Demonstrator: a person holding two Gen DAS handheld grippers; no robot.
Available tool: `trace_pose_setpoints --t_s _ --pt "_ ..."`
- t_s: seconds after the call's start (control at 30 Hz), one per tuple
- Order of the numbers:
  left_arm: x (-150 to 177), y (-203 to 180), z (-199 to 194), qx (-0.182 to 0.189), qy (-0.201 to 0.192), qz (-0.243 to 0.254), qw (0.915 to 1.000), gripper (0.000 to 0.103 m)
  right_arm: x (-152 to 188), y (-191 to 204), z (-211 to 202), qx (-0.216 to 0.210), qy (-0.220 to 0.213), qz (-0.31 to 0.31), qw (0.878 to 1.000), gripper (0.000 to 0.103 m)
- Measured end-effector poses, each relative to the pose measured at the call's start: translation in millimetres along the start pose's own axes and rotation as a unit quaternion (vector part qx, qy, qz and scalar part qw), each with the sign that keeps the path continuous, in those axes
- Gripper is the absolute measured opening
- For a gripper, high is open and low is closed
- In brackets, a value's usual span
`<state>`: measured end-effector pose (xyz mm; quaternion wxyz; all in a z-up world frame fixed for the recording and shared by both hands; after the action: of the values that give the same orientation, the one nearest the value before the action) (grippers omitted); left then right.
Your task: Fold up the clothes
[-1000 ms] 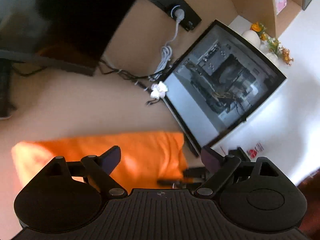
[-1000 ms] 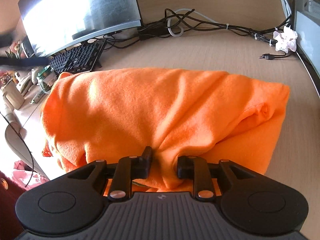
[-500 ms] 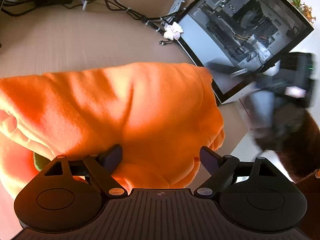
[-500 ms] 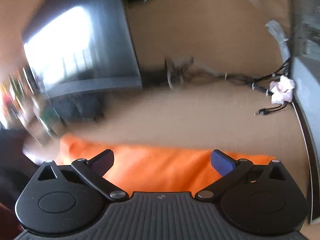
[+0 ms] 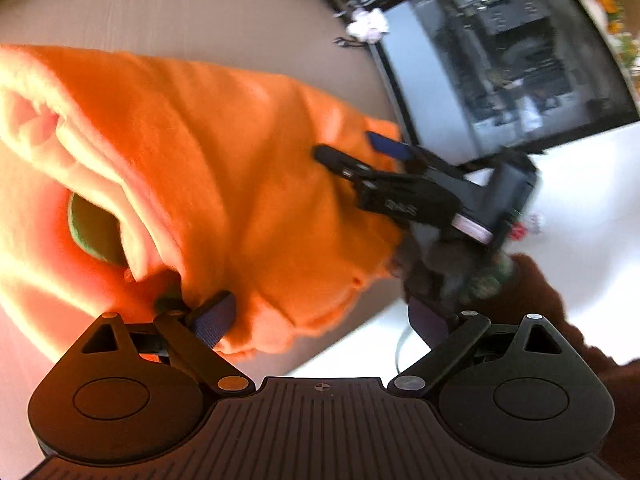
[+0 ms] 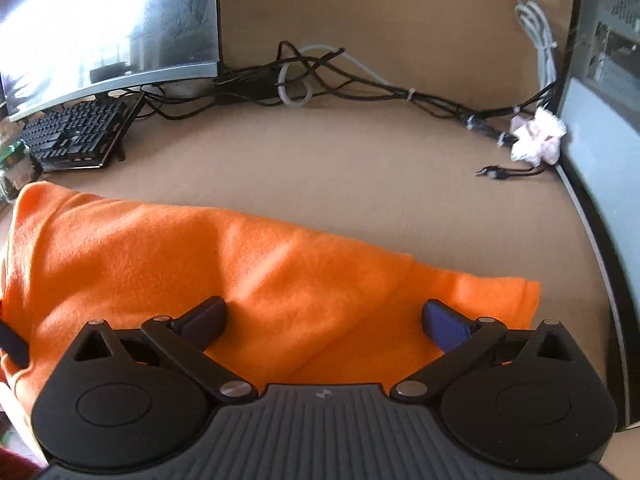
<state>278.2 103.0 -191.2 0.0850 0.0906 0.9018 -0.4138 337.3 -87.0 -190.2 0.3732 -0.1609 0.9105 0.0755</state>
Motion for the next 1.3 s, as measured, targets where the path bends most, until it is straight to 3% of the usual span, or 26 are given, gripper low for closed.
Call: trace_pose_setpoints --t_s 0.13,0.27,0.33,0.43,0.53,0.7,0.8,0.87,1.03,1.13,1.3 --pt "-49.6 2.1 11.9 -0.033 -0.022 0.017 0.9991 0.094 5.7 -31.6 -5.3 0.042 -0.007 0.051 0.998 0.103" --pt "-107.8 9.8 19.3 -0.061 -0.046 -0.004 0.9971 0.087 14.8 -56.1 -16.8 0.069 0.019 0.14 0.988 0.103" --pt "-126.6 8.2 11.8 -0.08 -0.07 0.008 0.9943 0.088 20.3 -43.6 -28.1 0.02 0.052 0.167 0.984 0.103" --pt "-132.0 -5.6 -10.9 -0.074 -0.101 0.04 0.9913 0.091 20.3 -3.2 -59.3 -0.112 0.052 0.137 0.983 0.103" --pt "-128.4 -22.6 -30.3 -0.046 -0.122 0.065 0.9893 0.094 9.4 1.8 -89.0 -0.108 0.007 0.083 0.991 0.103" --pt "-95.8 -55.4 -6.0 0.044 -0.084 0.061 0.9936 0.097 5.2 -42.1 -71.7 0.035 -0.022 0.077 0.996 0.103" --pt "-77.2 -48.9 34.5 0.02 -0.043 0.051 0.9976 0.097 27.1 -55.9 -32.4 0.134 0.024 0.052 0.989 0.103" --pt "-70.7 -38.7 52.8 -0.003 -0.033 0.048 0.9983 0.097 41.8 -54.3 -18.6 0.154 0.043 0.065 0.985 0.103" --pt "-75.0 -23.0 48.5 0.005 -0.045 0.044 0.998 0.097 61.3 -42.6 -28.9 0.149 0.053 0.143 0.977 0.103" --pt "-82.2 -13.1 42.1 0.009 -0.051 0.043 0.9977 0.097 70.5 -20.3 -36.3 0.17 0.049 0.132 0.975 0.103" --pt "-83.9 -6.3 37.9 0.021 -0.047 0.065 0.9966 0.097 75.2 17.8 -42.1 0.26 0.037 0.069 0.962 0.103"
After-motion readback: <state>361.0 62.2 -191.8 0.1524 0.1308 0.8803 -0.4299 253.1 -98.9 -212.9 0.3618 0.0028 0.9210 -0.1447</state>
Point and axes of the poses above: each gripper's, at about its wrist camera, not at the fingertips, and z roughly the way its jaws point, y to its left, x to its underside, the point moved 10 cm from there along z, roughly the way its jaws point, and after that the axes turned 1 degree about -y, right-handed, at the moved point
